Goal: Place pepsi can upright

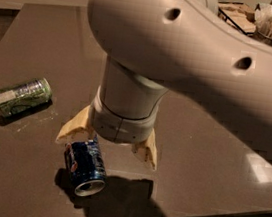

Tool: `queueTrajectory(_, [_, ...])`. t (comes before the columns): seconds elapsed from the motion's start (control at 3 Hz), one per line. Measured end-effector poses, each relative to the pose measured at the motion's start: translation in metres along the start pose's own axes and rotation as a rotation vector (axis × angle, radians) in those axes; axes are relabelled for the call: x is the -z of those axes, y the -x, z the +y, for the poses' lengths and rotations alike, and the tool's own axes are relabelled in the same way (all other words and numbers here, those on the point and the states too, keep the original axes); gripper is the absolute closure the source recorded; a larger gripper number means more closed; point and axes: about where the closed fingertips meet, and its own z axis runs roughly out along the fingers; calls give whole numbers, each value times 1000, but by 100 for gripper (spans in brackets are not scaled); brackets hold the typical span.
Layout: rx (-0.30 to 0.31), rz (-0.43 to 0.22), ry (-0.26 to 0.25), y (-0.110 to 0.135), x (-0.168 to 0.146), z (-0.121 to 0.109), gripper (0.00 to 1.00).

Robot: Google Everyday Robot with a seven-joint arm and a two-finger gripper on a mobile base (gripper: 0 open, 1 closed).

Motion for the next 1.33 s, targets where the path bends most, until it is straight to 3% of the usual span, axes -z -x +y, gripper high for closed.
queueTrajectory(0.33, [155,-18,60,14,-12,-8,0])
queueTrajectory(0.67, [247,-49,118,22,-24,-13,0])
queueTrajectory(1.0, [296,-63,162,25,-35,-18,0])
queueTrajectory(1.33, [304,-78,183,24,-42,-21,19])
